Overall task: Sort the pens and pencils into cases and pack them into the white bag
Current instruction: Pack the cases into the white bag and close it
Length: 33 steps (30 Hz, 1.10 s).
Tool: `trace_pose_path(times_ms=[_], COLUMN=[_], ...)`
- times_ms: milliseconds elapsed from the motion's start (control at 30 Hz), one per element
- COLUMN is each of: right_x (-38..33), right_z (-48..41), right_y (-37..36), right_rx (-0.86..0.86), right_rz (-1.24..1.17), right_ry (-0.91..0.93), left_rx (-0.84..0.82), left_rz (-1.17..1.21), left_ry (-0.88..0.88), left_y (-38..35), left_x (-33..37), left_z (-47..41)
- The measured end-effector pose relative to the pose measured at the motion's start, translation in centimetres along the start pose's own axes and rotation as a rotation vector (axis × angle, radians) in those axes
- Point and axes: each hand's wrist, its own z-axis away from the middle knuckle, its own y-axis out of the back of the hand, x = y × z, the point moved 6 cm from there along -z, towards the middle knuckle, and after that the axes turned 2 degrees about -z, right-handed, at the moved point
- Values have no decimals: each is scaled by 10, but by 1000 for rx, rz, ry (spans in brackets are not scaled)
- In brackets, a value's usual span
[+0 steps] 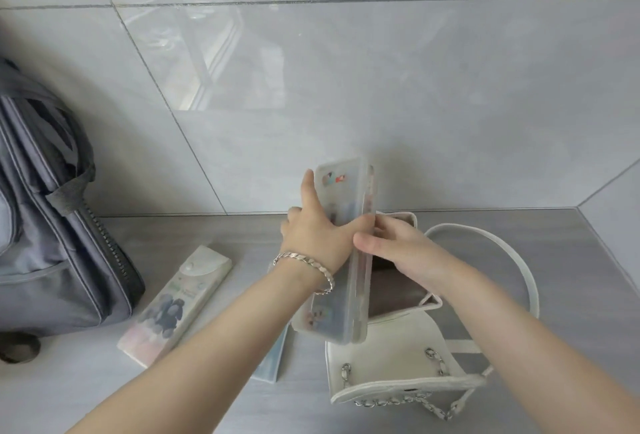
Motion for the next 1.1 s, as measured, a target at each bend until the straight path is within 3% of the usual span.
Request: trace_pose_path(times_ms=[133,267,433,500,600,667,833,933,1100], right_x=[3,7,13,12,12,16,24,19,16], right_z=[2,3,11,12,12,13,20,19,10], right_y=[12,35,47,47,43,43,23,20,11], right_rx=[68,363,498,509,445,410,155,99,-10], right_rz=[108,145,12,-41,-12,214,904,1113,1356], right_ry=[18,106,240,326,391,350,303,270,191], left_rx=[-29,-7,127,169,38,-26,-8,-32,-56], left_rz=[93,141,-576,-680,-455,-296,-184,-215,-145], left_ry=[44,-103,-415,-329,-60,-42,-149,-246,-195], left_y=[-8,-3,-17,-20,-24,-27,-7,-1,0], left_x=[4,-8,-50,-58,-78,-78,-70,-71,-80], left_z=[-8,-1,18,16,3,-2,-8,-7,-5])
